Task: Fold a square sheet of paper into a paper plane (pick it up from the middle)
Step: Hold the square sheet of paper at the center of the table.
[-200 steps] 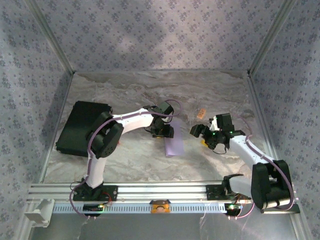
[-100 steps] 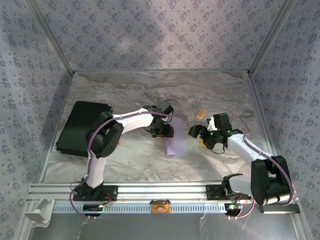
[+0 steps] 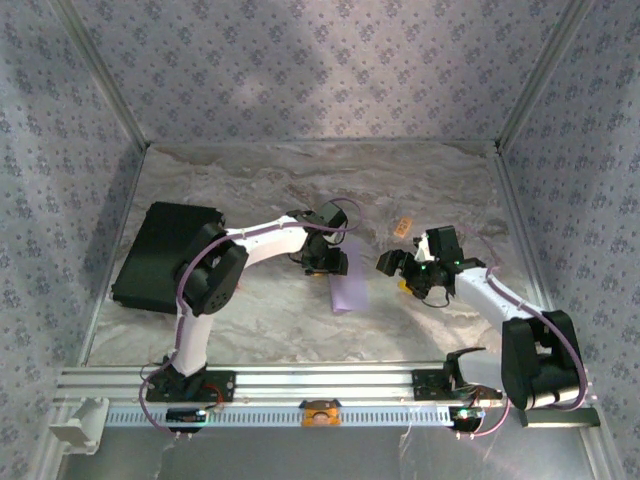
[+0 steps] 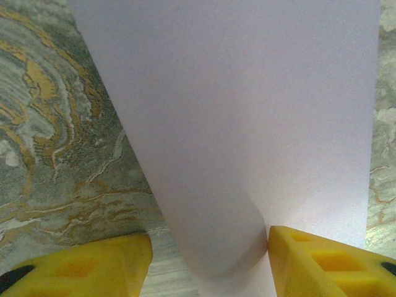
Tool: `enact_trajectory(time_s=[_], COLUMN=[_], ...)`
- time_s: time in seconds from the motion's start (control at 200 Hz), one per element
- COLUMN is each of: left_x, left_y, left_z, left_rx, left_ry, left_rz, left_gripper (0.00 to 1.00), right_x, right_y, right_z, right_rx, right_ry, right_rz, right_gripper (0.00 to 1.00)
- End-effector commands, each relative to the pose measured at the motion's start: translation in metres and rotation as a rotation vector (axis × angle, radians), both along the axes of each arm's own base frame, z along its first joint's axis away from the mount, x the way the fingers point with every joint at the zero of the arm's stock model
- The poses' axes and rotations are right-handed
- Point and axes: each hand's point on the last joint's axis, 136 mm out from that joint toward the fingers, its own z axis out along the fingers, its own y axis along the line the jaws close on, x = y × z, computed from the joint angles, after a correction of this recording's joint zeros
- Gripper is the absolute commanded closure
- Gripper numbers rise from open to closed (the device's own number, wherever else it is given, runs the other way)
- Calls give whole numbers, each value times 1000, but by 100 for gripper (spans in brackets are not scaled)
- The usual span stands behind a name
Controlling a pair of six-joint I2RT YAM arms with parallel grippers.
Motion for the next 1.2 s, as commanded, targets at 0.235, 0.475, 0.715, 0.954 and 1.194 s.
enact_trajectory(time_s=[0.235, 0.475, 0.715, 0.954, 1.194], left_x=[3, 3, 1, 1, 0], left_y=[2, 1, 0, -4, -6], left_z=[-50, -51, -52, -50, -51], left_rx=[49, 46, 40, 25, 20], left_ry=[14, 20, 22, 14, 13], left_rz=[-1, -4, -15, -37, -52], left_gripper=[44, 44, 44, 44, 44], right_x=[8, 10, 12, 18, 21], right_y=[10, 14, 23, 35, 34], right_z=[5, 2, 4, -3, -9], right_rx=[8, 18, 56, 57, 47], right_ry=[-26, -18, -26, -1, 16], right_rz=[43, 45, 79, 109, 93], right_gripper=[14, 15, 31, 55, 57])
